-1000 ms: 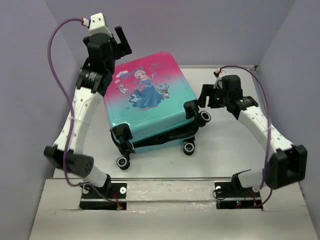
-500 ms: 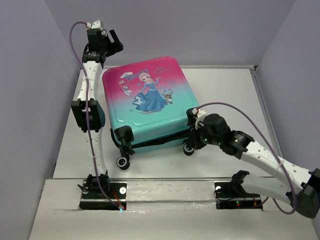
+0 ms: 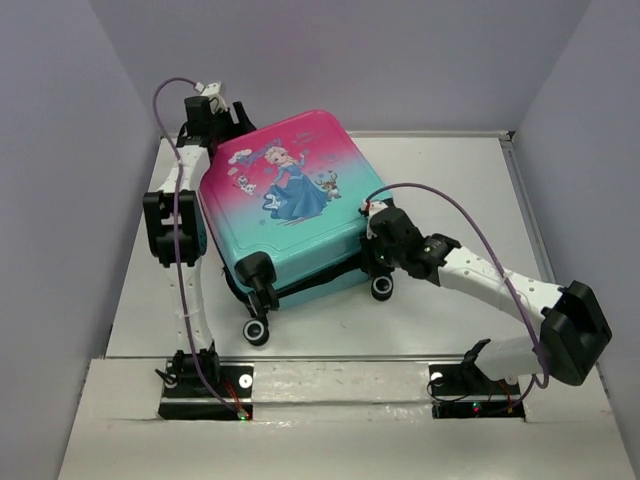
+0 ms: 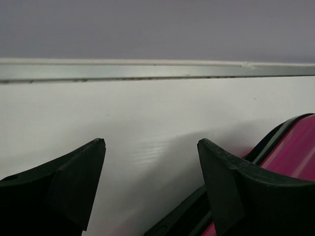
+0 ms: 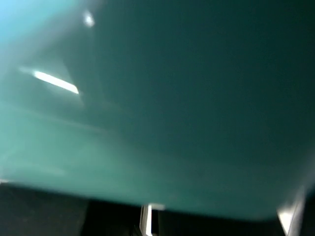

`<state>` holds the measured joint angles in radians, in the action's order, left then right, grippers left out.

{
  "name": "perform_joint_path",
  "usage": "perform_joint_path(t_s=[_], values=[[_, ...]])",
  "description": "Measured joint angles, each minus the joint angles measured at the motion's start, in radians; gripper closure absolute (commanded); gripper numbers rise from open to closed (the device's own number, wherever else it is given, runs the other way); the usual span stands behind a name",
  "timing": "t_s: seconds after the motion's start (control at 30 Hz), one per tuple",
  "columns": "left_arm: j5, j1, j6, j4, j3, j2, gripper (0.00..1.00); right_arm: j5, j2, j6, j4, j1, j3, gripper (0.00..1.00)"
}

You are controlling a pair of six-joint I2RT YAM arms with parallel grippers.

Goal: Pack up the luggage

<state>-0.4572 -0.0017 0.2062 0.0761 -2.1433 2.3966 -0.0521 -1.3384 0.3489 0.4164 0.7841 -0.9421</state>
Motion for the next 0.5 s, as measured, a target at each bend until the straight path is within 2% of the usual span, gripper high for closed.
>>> perform_joint_path(t_s=[0.2, 0.23, 0.3, 0.33, 0.37, 0.4, 0.47, 0.5], values=[[0.267, 0.085, 0.043, -0.24, 0.608, -0.39, 0.14, 0.102, -0.092, -0.044, 0.034, -0.158, -0.092, 0.93], [0.294, 0.095, 0.052, -0.243, 0.654, -0.426, 0.14, 0.106, -0.105, -0.047, 0.037, -0.174, -0.108, 0.93], [0.393, 0.117, 0.116, -0.293, 0.846, -0.56, 0.14, 0.145, -0.198, -0.061, 0.085, -0.243, -0.217, 0.91], [0.448, 0.124, 0.148, -0.299, 0.934, -0.632, 0.14, 0.14, -0.258, -0.07, 0.108, -0.271, -0.288, 0.87], [0.481, 0.132, 0.183, -0.321, 1.033, -0.712, 0.14, 0.136, -0.289, -0.072, 0.118, -0.291, -0.327, 0.67], [0.512, 0.134, 0.208, -0.315, 1.113, -0.785, 0.14, 0.13, -0.354, -0.077, 0.127, -0.323, -0.403, 0.51], [0.55, 0.131, 0.245, -0.321, 1.27, -0.941, 0.14, 0.105, -0.496, -0.074, 0.184, -0.385, -0.605, 0.28], [0.55, 0.128, 0.273, -0.305, 1.366, -1.043, 0.14, 0.107, -0.554, -0.076, 0.183, -0.41, -0.684, 0.12]])
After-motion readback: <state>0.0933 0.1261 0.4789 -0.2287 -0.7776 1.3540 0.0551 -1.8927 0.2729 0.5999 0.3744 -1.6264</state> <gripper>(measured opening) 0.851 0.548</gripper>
